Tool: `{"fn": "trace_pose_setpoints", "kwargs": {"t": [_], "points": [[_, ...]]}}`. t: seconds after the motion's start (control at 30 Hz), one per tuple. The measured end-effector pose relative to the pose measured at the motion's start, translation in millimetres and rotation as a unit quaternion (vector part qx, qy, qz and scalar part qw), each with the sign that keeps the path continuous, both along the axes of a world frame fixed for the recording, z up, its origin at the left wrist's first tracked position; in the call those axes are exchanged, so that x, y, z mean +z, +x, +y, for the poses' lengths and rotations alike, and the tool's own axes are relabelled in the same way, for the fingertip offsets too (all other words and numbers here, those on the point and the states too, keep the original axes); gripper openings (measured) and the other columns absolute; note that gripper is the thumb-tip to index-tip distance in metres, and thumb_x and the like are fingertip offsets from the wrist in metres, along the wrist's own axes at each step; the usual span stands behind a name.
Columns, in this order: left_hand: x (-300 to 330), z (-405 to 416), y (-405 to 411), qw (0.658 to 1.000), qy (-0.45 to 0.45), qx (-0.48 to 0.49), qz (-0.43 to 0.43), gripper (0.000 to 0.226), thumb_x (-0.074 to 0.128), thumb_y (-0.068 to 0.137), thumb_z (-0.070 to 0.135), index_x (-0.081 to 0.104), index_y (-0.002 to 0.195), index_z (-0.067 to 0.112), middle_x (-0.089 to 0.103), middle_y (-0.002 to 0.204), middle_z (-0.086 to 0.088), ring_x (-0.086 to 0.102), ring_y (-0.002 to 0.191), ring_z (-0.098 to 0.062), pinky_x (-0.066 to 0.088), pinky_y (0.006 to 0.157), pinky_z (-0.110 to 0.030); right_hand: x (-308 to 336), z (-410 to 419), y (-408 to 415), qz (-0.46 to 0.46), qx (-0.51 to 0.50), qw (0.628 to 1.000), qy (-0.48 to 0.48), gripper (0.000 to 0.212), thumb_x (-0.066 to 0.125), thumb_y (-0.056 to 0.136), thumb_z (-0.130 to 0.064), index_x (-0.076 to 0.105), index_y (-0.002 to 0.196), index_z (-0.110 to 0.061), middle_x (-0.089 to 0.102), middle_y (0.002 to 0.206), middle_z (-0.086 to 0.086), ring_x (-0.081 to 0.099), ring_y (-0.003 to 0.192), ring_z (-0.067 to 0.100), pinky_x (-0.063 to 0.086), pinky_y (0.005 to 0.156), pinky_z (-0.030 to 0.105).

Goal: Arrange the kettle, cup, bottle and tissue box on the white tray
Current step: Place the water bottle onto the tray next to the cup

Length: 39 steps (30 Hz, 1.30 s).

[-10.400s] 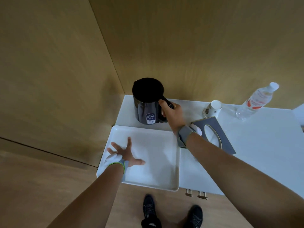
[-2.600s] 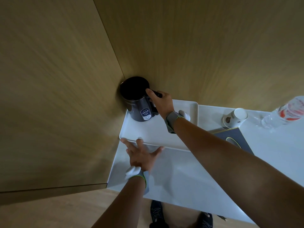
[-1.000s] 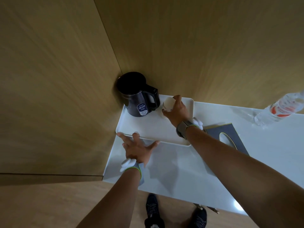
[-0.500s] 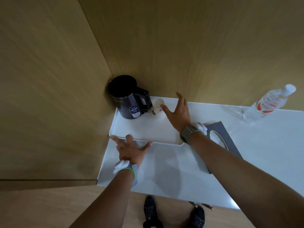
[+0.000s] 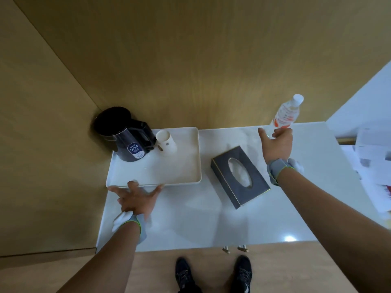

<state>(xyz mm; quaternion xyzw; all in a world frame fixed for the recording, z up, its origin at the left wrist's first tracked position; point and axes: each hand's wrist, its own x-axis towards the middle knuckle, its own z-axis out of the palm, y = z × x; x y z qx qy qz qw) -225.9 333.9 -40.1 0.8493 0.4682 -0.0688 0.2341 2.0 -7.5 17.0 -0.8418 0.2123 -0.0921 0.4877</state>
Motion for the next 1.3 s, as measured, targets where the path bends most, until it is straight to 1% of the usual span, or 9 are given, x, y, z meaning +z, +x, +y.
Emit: {"fn": "trace_pose_setpoints", "kwargs": {"t": [0.13, 0.27, 0.43, 0.67, 0.8, 0.87, 0.97, 1.07, 1.3], "points": [[6, -2, 2, 1.000, -0.008, 0.008, 0.003, 0.106, 0.072, 0.061, 0.087, 0.043, 0.138, 0.020, -0.015, 0.165, -0.024, 0.048, 0.131, -0.057, 0.050, 0.104, -0.060, 3, -30, 20, 0.024, -0.049, 0.998, 0.018, 0.088, 0.086, 0.076, -0.053, 0.045, 0.142, -0.012, 0.052, 0.142, 0.012, 0.062, 0.122, 0.033, 0.045, 0.096, 0.037], [10, -2, 5, 1.000, -0.008, 0.006, 0.013, 0.104, 0.071, 0.062, 0.086, 0.044, 0.136, 0.018, -0.013, 0.165, -0.026, 0.052, 0.127, -0.057, 0.051, 0.103, -0.058, 9, -41, 47, 0.046, -0.006, 0.999, 0.026, 0.108, 0.089, 0.074, -0.049, 0.031, 0.159, -0.018, 0.044, 0.154, 0.013, 0.055, 0.136, 0.032, 0.042, 0.109, 0.039], [9, -3, 5, 1.000, 0.000, 0.007, 0.022, 0.102, 0.068, 0.061, 0.089, 0.043, 0.132, 0.020, -0.012, 0.163, -0.025, 0.052, 0.126, -0.055, 0.052, 0.100, -0.057, 13, -36, 68, 0.017, 0.020, 0.999, 0.030, 0.091, 0.093, 0.070, -0.037, 0.047, 0.145, -0.014, 0.064, 0.137, 0.007, 0.064, 0.125, 0.028, 0.045, 0.093, 0.028], [3, -1, 4, 0.999, 0.012, -0.001, 0.032, 0.106, 0.064, 0.061, 0.092, 0.042, 0.137, 0.022, -0.008, 0.164, -0.025, 0.051, 0.126, -0.056, 0.052, 0.099, -0.059, 13, -26, 77, 0.034, -0.046, 0.998, 0.040, 0.067, 0.079, 0.080, -0.024, 0.049, 0.139, -0.020, 0.070, 0.128, 0.007, 0.068, 0.117, 0.035, 0.044, 0.087, 0.032], [2, -1, 4, 1.000, 0.016, 0.004, 0.024, 0.105, 0.065, 0.060, 0.092, 0.042, 0.134, 0.021, -0.011, 0.162, -0.026, 0.053, 0.123, -0.056, 0.054, 0.098, -0.059, 21, -16, 64, 0.005, -0.054, 0.997, 0.049, 0.065, 0.077, 0.078, -0.031, 0.051, 0.137, -0.027, 0.067, 0.109, -0.002, 0.067, 0.103, 0.028, 0.044, 0.084, 0.030], [2, -1, 4, 0.999, 0.018, 0.002, 0.028, 0.106, 0.064, 0.060, 0.092, 0.043, 0.135, 0.020, -0.010, 0.161, -0.027, 0.053, 0.122, -0.057, 0.054, 0.097, -0.059, 30, -5, 57, -0.022, -0.035, 0.998, 0.041, 0.067, 0.078, 0.076, -0.038, 0.052, 0.137, -0.030, 0.064, 0.104, -0.010, 0.063, 0.094, 0.022, 0.044, 0.083, 0.029], [3, -1, 4, 0.999, 0.015, -0.008, 0.038, 0.110, 0.059, 0.060, 0.095, 0.044, 0.137, 0.019, -0.001, 0.162, -0.027, 0.051, 0.124, -0.057, 0.054, 0.098, -0.059, 51, 21, 49, -0.046, 0.009, 0.999, 0.017, 0.069, 0.079, 0.074, -0.044, 0.051, 0.136, -0.031, 0.066, 0.105, -0.013, 0.065, 0.094, 0.019, 0.046, 0.084, 0.029], [4, -1, 4, 0.999, 0.013, -0.006, 0.031, 0.107, 0.063, 0.062, 0.092, 0.044, 0.137, 0.020, -0.003, 0.162, -0.028, 0.051, 0.124, -0.058, 0.053, 0.100, -0.060, 68, 53, 40, -0.078, 0.069, 0.995, 0.003, 0.071, 0.083, 0.075, -0.045, 0.053, 0.137, -0.028, 0.074, 0.117, -0.007, 0.072, 0.105, 0.023, 0.055, 0.089, 0.034], [7, 0, 4, 0.999, 0.023, -0.015, 0.044, 0.101, 0.062, 0.065, 0.091, 0.045, 0.133, 0.018, 0.006, 0.162, -0.027, 0.054, 0.122, -0.055, 0.053, 0.098, -0.055, 66, 130, 9, -0.108, 0.187, 0.976, 0.002, 0.074, 0.089, 0.074, -0.044, 0.055, 0.136, -0.022, 0.078, 0.119, 0.000, 0.075, 0.104, 0.027, 0.056, 0.084, 0.031]]}}
